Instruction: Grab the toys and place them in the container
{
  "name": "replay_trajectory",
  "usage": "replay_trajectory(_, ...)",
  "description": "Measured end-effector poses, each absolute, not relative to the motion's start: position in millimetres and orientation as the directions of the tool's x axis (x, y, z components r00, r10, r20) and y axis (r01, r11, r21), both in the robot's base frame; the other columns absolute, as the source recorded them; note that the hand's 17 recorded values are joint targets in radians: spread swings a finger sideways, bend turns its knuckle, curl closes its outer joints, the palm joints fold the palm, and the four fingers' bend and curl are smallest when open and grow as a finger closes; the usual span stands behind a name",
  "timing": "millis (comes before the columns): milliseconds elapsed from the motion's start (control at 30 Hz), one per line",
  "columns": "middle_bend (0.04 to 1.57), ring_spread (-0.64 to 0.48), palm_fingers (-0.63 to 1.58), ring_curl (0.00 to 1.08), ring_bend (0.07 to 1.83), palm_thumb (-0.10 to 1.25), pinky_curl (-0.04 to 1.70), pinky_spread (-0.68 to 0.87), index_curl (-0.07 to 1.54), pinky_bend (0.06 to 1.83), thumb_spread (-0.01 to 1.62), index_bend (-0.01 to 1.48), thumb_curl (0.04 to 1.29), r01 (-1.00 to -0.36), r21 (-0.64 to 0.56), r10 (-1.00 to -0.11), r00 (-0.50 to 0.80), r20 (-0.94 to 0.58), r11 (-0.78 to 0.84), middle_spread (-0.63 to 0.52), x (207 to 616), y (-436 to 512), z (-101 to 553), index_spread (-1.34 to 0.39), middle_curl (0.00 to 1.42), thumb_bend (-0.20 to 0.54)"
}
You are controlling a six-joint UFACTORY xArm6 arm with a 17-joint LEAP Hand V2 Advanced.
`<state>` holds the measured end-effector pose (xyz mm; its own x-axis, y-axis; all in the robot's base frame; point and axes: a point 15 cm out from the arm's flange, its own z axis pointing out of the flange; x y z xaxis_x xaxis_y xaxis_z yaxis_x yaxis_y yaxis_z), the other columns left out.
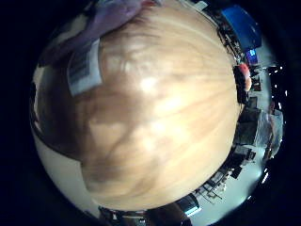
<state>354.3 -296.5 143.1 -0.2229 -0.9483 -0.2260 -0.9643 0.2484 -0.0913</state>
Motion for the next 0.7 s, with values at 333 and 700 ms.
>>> replay_trajectory(333, 1.05, -0.35, 0.90, 0.70, 1.41, 1.08, 0.45, -0.21, 0.96, 1.71, 1.03, 1.02, 0.76, -0.959, -0.141, -0.955, -0.214, -0.206, 0.245, -0.56, 357, -298, 177, -0.53, 1.01, 0.163)
replay_trajectory(700, 1.10, -0.32, 0.83, 0.80, 1.46, 1.08, 0.52, -0.20, 1.05, 1.75, 1.04, 1.11, 0.85, -0.936, -0.306, -0.976, -0.118, -0.185, 0.171, -0.52, 368, -259, 322, -0.47, 1.16, 0.135)
